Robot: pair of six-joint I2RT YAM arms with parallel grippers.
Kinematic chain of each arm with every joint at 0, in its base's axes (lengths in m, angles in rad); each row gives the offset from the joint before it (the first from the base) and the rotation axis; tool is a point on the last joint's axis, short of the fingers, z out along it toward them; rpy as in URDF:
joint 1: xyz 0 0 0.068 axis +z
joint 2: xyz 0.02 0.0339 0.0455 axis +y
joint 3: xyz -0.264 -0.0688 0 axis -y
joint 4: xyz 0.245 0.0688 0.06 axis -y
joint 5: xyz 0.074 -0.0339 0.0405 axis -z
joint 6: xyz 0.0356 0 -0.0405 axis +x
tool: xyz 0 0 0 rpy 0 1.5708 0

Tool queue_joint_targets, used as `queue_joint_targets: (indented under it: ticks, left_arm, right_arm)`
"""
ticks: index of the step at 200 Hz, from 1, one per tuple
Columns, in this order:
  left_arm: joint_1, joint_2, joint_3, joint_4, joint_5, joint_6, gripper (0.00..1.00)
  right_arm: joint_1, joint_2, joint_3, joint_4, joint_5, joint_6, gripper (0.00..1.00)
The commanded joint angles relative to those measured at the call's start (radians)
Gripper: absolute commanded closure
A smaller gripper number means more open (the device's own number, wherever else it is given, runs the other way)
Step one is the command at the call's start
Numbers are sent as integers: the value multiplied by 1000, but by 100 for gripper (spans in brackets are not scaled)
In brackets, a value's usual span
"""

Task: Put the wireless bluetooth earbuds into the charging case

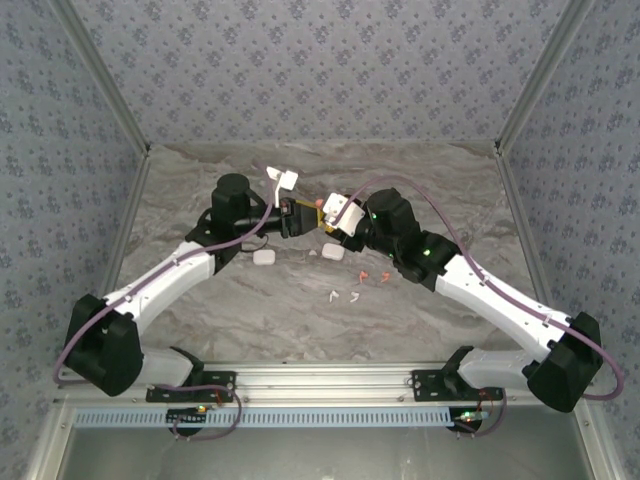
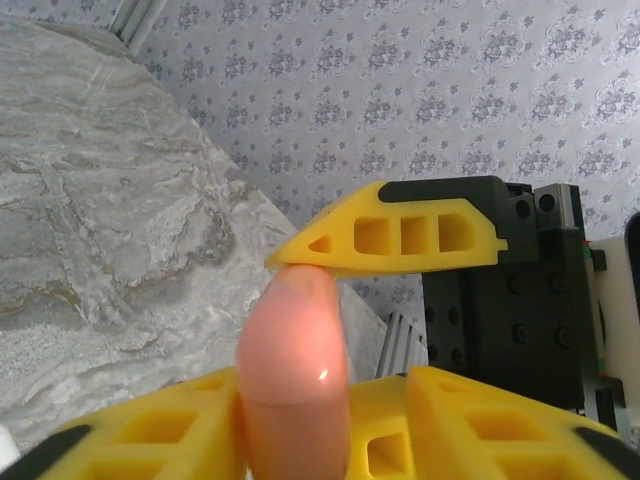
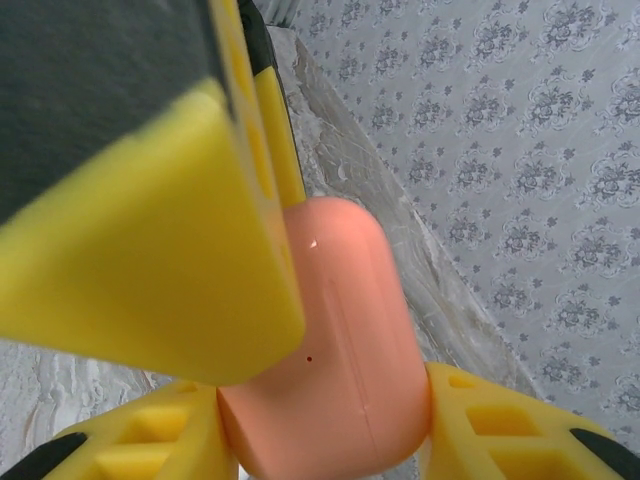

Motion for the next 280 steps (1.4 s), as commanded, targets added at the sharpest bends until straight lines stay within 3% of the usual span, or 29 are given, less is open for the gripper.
queue_joint_targets:
  ticks: [1,37,80,104,137,159,280]
  left_arm:
    - [-14,13,31,69,19,-4,65]
    - [-19,20,39,52,27,12,73]
    - [-19,-12,28,16,-16,78,81]
    - [-23,-38,-1,50,-48,132,85]
    - [-75,-95,-58,116,-96,298,87]
    - [-112,-130,-89,144,-129,394,88]
    - [-131,-142,-111,163,-156,440,95]
  right_arm:
    - [-7,-24,-4,19,-4,-8,57]
    - [-38,-24,17,-3,-41,40,52]
    - [-152,-54,76,-153,-254,173,16]
    - [-253,-110,38,-143,-460,278,0]
    - [-388,-139,8,-63,-730,455,0]
    - [-396,-133,13,-31,-779,503,0]
    - [-353,-77,32,-68,-698,460,0]
